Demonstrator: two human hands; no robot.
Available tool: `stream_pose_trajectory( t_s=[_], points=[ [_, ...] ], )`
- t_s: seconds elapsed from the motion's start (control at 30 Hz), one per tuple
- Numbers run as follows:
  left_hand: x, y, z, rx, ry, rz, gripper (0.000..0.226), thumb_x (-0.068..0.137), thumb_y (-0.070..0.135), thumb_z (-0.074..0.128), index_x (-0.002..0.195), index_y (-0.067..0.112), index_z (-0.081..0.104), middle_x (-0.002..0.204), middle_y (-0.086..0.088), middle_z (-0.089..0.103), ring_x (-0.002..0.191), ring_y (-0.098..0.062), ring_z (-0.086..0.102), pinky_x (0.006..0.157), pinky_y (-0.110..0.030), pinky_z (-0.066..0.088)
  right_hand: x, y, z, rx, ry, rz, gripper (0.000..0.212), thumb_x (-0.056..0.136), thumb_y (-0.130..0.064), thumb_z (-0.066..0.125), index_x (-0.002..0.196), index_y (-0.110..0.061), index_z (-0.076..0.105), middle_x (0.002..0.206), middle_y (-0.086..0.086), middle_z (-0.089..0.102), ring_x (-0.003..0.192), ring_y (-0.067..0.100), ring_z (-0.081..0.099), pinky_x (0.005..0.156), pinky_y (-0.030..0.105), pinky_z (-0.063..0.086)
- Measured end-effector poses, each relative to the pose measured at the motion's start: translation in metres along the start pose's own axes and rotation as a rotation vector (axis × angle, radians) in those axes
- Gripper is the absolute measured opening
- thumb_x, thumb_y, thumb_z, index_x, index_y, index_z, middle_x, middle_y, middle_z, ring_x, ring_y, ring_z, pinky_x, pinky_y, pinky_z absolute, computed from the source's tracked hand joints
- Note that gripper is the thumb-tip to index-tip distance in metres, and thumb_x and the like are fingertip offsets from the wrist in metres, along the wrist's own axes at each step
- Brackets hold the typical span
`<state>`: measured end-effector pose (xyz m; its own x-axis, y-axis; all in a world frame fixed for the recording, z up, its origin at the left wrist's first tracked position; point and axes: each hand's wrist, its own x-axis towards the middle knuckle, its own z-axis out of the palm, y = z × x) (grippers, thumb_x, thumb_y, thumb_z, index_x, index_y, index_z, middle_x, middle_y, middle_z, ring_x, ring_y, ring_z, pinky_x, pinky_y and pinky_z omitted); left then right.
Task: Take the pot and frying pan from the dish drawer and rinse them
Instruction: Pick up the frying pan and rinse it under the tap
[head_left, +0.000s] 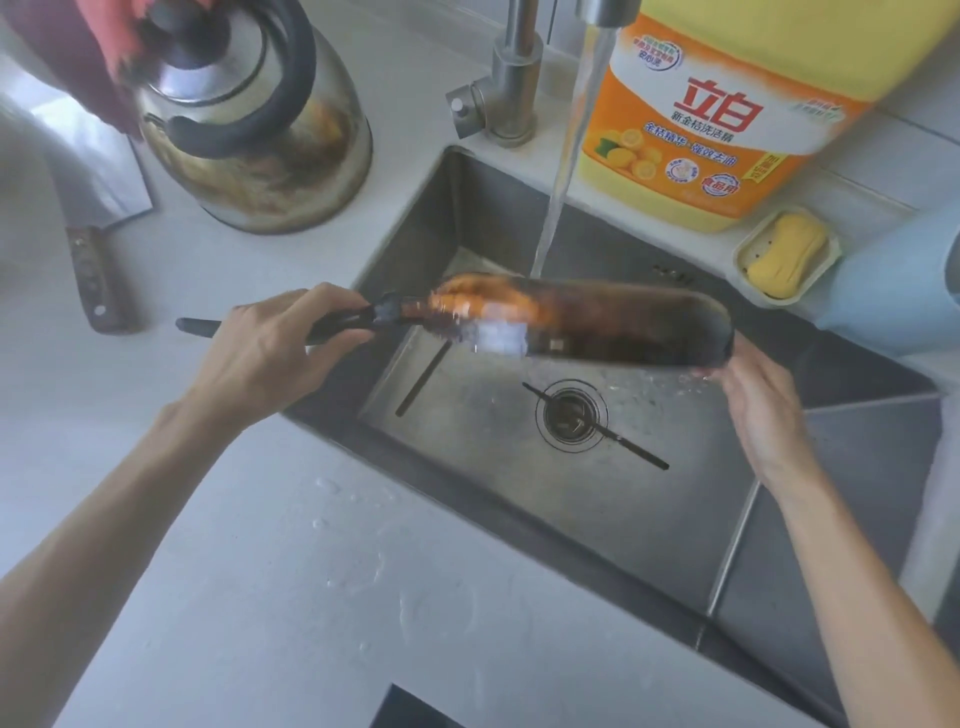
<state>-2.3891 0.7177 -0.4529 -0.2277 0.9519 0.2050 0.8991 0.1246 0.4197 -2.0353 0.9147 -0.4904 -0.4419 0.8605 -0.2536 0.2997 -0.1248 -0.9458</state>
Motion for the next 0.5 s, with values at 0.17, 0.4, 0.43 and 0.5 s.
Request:
stream_pose_trajectory(
  t_s=[0.17, 0.4, 0.43, 0.5],
  points=[
    [0.006, -0.009, 0.008, -0.097, -0.161, -0.183, 0.015, 0.086, 0.035, 0.064, 0.098, 0.026, 0.061, 0.074, 0.053, 0.052, 0.067, -0.021, 0.063, 0.066, -0.028, 0.046, 0.009, -0.013, 0.005, -0.270, 0.029, -0.075, 0.023, 0.101, -0.017, 0.040, 0.103, -0.027, 0.060, 0.103, -0.014, 0.054, 0.092, -0.019, 0.050, 0.084, 0.004, 0.037],
    [0.013, -0.014, 0.011, -0.234, -0.410, -0.299, 0.008, 0.089, 0.032, 0.060, 0.082, 0.035, 0.059, 0.068, 0.029, 0.067, 0.067, 0.004, 0.059, 0.060, -0.009, 0.040, 0.008, -0.004, 0.018, -0.345, 0.017, -0.035, 0.043, 0.095, -0.012, 0.050, 0.135, -0.023, 0.037, 0.106, -0.007, 0.063, 0.087, 0.007, 0.063, 0.072, -0.004, 0.036],
    [0.015, -0.015, 0.009, -0.246, -0.477, -0.311, 0.009, 0.090, 0.033, 0.059, 0.082, 0.035, 0.060, 0.066, 0.024, 0.068, 0.066, 0.000, 0.060, 0.062, -0.015, 0.042, 0.006, -0.004, 0.018, -0.342, 0.035, -0.059, 0.041, 0.095, -0.012, 0.050, 0.130, -0.028, 0.037, 0.095, 0.000, 0.067, 0.079, 0.018, 0.062, 0.068, -0.001, 0.037],
    [0.019, -0.018, 0.007, -0.223, -0.579, -0.302, 0.012, 0.092, 0.041, 0.054, 0.084, 0.036, 0.061, 0.065, 0.025, 0.067, 0.065, -0.001, 0.060, 0.066, -0.024, 0.042, 0.004, -0.004, 0.017, -0.391, 0.042, -0.087, 0.038, 0.093, -0.013, 0.051, 0.118, -0.038, 0.040, 0.073, 0.014, 0.064, 0.070, 0.032, 0.053, 0.062, 0.010, 0.038]
  ],
)
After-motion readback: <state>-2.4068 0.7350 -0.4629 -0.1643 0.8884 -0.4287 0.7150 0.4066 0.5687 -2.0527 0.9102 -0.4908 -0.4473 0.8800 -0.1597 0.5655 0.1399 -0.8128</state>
